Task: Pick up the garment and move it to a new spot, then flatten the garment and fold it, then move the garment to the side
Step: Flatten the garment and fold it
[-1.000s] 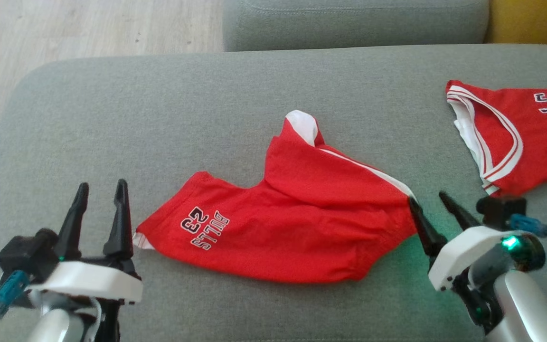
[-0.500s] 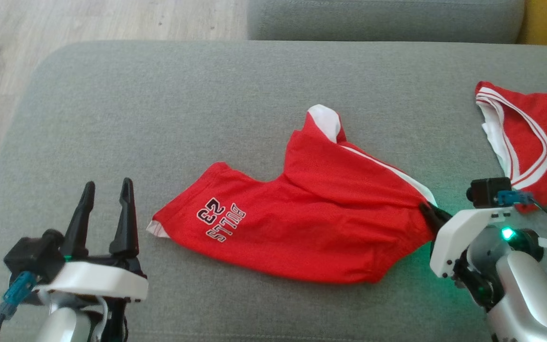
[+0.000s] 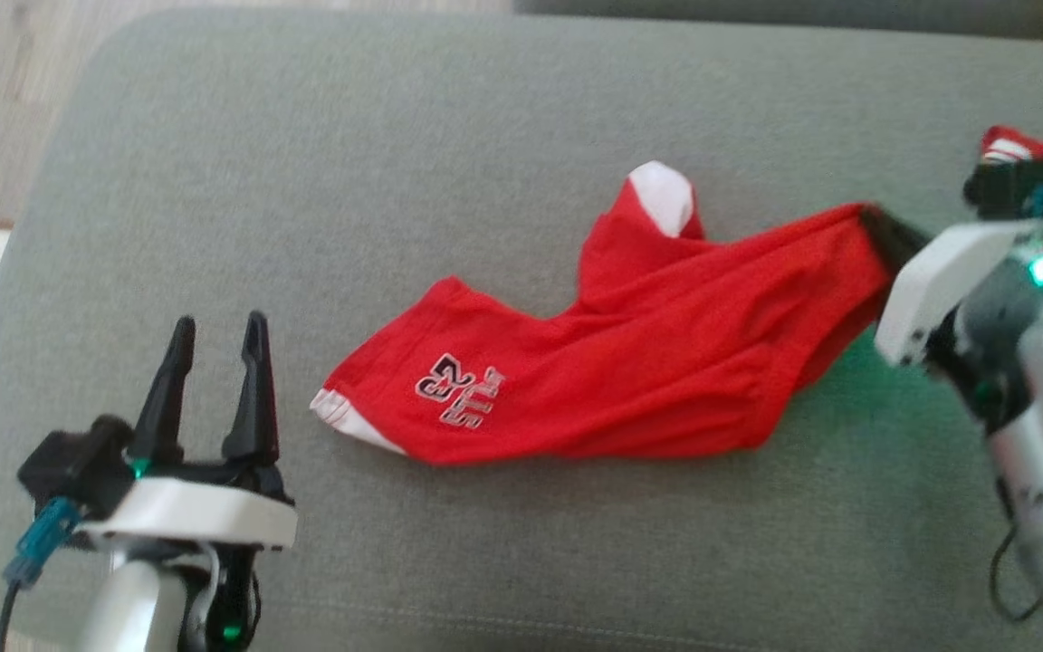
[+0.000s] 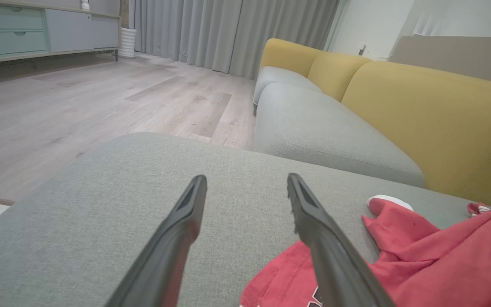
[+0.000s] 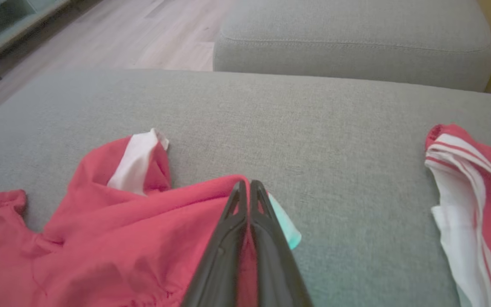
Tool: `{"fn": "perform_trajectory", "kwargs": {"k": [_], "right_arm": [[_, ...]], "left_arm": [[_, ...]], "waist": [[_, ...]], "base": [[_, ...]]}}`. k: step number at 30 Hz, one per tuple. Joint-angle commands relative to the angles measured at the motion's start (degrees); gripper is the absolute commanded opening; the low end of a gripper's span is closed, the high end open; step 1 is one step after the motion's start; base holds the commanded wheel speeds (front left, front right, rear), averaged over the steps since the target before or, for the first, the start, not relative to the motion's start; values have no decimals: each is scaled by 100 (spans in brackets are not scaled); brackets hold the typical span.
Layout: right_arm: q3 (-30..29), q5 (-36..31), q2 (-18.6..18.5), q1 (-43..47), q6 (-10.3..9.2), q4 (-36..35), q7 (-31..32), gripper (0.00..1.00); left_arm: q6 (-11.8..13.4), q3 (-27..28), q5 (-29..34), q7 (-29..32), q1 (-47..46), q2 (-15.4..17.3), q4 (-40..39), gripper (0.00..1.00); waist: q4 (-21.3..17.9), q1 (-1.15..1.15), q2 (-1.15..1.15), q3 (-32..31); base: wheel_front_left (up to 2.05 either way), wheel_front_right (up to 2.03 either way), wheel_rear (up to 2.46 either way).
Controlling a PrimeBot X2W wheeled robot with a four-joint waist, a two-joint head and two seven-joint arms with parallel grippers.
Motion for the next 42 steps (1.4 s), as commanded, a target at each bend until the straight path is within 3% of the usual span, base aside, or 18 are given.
{"fn": "perform_trajectory", "kwargs": {"k": [1,6,11,19,20,21,22,32,42], "right_arm": [[131,55,-168,-300,-4,-37,66,0],[368,308,-500,-993,-4,603,13,0],[567,336,-752,-1667,-4,1326,-418,0],[1094,185,-877,-2561,-4,2446,-1121,0],[1146,192,-880,-2635,-4,2559,-1231,19],[1219,224,-847,-2672,-4,2646,-1335,63],[1274,255,-810,-2696,-4,2709,-1476,100],[1589,472,-458,-2357,-4,2746,-3428,100],[1448,1000,-343,-999,-4,1633,-3775,100]], "left_arm": [[-43,240,72,-70,-320,8,-145,100],[-208,292,181,-70,-484,-135,-12,100],[-356,360,290,-70,-611,-232,103,100],[-536,439,449,-70,-794,-366,251,100],[-551,444,465,-70,-814,-383,269,100],[-563,452,483,-70,-827,-397,291,100],[-571,469,501,-70,-830,-409,308,100],[-603,788,633,-70,-563,-405,359,100],[-546,1059,677,-70,-77,-419,151,100]], "waist": [[132,0,0,167],[320,0,0,387],[442,0,0,536],[562,0,0,788],[568,0,0,796],[562,0,0,779],[542,0,0,748],[41,0,0,-40],[-459,0,0,-648]], "base": [[0,0,0],[0,0,0],[0,0,0],[0,0,0],[0,0,0],[0,0,0],[0,0,0],[0,0,0],[0,0,0]]}}
